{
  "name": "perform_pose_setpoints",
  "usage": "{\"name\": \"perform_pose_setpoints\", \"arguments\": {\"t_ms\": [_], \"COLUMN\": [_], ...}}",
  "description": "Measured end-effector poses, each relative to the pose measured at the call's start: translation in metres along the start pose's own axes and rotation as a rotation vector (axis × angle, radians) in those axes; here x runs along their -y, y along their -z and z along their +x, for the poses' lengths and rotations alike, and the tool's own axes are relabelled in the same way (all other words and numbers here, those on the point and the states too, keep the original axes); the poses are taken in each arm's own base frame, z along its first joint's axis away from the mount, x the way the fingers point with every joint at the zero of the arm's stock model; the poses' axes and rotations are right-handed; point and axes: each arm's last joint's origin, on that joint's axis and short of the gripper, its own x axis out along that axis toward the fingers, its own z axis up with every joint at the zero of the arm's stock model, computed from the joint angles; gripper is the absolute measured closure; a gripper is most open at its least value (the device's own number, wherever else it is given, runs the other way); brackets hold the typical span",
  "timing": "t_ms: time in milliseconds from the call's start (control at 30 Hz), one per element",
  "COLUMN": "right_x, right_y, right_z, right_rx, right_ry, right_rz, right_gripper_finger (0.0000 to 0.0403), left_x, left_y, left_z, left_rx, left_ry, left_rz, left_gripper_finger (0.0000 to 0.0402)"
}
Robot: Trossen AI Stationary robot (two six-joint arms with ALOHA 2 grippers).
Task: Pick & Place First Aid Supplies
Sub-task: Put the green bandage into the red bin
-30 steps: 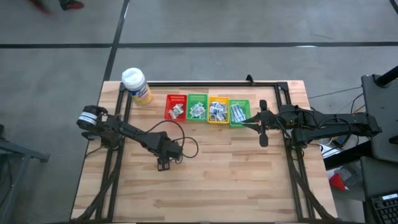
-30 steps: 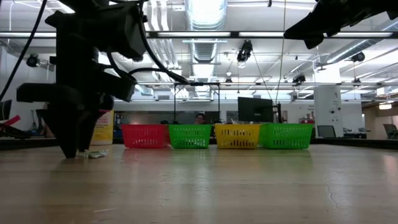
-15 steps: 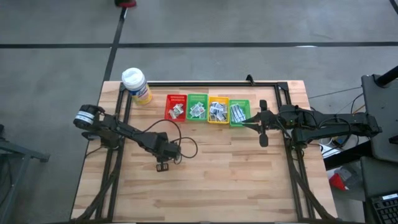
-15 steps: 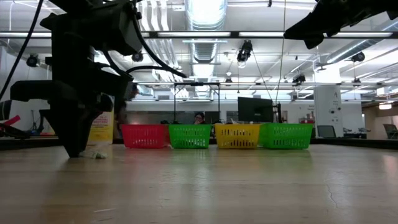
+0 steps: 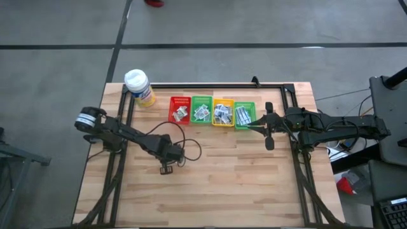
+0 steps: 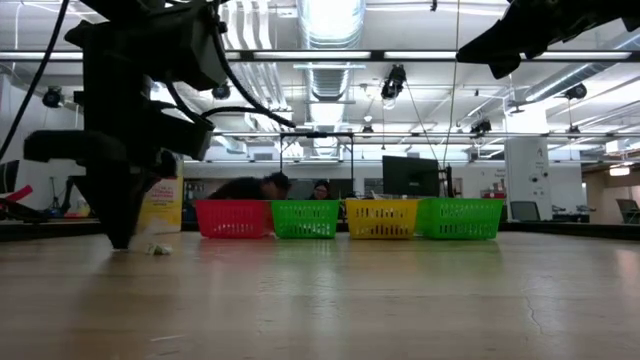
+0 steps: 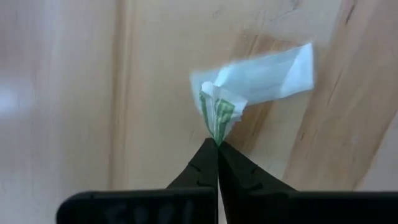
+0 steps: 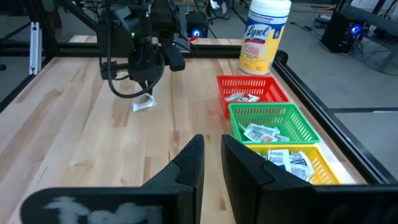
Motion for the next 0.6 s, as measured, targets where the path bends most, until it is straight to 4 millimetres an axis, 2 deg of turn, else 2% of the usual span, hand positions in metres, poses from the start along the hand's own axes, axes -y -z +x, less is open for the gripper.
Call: {"name": "perform_pose_setpoints", "arguments": {"t_ms": [267, 600], "right_x": [0.000, 0.000], "right_y": [0.000, 0.000], "right_z": [0.000, 0.000], "right_rx": [0.001, 0.001], "right_ry": [0.000, 0.000], "right_rz": [0.000, 0.000], "right_gripper_finger": [0.0351, 0.0351], "left_x": [-0.007, -0.019], "left_y": [0.011, 0.021], "left_z": [-0.030, -0.074], "left_rx": [0.041, 0.251], "left_ry": [0.030, 0.066], "left_rz": [-0.121, -0.298], "left_gripper_finger": [0.0401, 0.0401]}}
